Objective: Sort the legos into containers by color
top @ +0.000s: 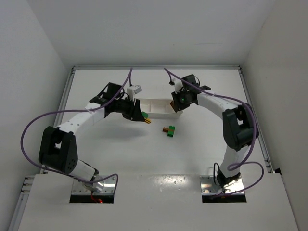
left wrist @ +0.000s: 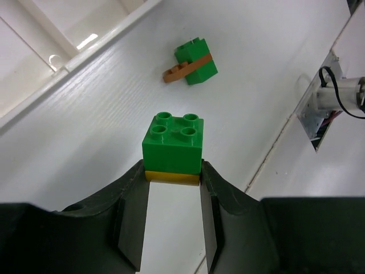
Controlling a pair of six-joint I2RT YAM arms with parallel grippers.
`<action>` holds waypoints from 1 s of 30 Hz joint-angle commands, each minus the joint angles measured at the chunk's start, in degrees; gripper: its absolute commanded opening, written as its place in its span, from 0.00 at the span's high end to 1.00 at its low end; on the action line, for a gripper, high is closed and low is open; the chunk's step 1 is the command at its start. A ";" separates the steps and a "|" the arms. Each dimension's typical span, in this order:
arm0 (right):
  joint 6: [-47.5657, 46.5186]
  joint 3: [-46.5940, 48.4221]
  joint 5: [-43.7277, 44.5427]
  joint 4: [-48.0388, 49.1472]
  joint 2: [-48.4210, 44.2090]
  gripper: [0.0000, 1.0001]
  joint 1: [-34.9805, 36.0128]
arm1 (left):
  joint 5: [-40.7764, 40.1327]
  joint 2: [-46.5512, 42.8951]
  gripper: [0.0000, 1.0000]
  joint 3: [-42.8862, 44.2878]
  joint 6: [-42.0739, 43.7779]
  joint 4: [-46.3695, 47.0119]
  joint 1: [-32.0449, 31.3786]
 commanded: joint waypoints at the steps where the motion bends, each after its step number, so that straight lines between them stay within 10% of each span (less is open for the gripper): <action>1: 2.55 3.56 -2.20 -0.71 1.39 1.00 -0.03 | -0.68 0.37 1.00 3.38 1.38 0.05 0.42; 12: 2.02 3.74 1.66 -0.53 1.49 0.44 -0.03 | -0.68 2.83 1.00 5.14 1.90 0.05 0.42; 20: -7.20 -1.45 -20.42 6.94 -11.67 0.46 -1.35 | 7.83 1.08 1.00 2.43 3.84 4.44 0.94; 30: -21.09 6.99 -49.13 -10.54 -7.30 0.49 0.23 | 28.41 0.99 1.00 0.40 6.56 8.93 1.47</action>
